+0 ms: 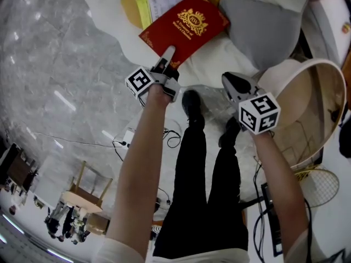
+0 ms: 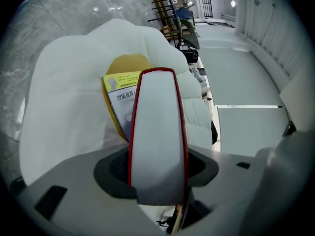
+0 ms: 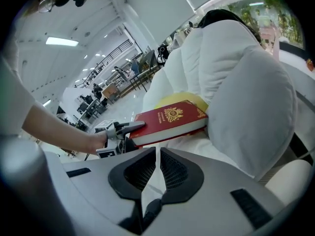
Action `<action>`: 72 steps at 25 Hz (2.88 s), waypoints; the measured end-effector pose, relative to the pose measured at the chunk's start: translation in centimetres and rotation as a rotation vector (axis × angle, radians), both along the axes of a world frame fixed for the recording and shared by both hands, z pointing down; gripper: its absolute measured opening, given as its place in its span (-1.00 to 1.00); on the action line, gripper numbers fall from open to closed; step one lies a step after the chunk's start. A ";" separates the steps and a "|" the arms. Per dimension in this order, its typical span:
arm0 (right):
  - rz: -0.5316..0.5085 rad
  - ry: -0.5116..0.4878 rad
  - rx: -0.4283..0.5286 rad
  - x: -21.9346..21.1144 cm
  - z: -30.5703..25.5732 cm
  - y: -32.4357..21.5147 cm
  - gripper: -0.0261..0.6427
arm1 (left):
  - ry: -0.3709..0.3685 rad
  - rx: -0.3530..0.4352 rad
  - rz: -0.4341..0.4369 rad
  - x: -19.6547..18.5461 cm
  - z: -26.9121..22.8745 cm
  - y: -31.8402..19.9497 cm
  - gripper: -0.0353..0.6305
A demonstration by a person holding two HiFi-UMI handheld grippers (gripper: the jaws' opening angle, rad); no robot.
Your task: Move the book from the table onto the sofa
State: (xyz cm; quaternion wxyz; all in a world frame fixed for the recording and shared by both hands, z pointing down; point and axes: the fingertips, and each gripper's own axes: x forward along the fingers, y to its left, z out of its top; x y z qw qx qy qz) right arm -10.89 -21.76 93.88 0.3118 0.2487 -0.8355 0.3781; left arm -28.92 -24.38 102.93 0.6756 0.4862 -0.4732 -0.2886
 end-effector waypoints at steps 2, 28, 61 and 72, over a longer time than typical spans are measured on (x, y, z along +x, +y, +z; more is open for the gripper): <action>0.004 -0.002 -0.009 -0.1 0.1 0.4 -0.78 | -0.014 -0.011 0.014 0.5 0.5 0.0 -0.19; -0.091 -0.018 0.037 3.1 -10.3 1.0 -0.78 | -0.237 -0.120 0.246 5.9 -8.5 4.8 0.82; -0.169 -0.176 0.253 19.4 -54.1 9.6 -0.78 | -0.727 0.326 0.165 20.9 -66.3 22.4 -0.89; -0.204 -0.180 0.335 19.1 -60.2 13.3 -0.79 | -0.825 0.303 0.261 21.0 -70.6 28.6 -0.89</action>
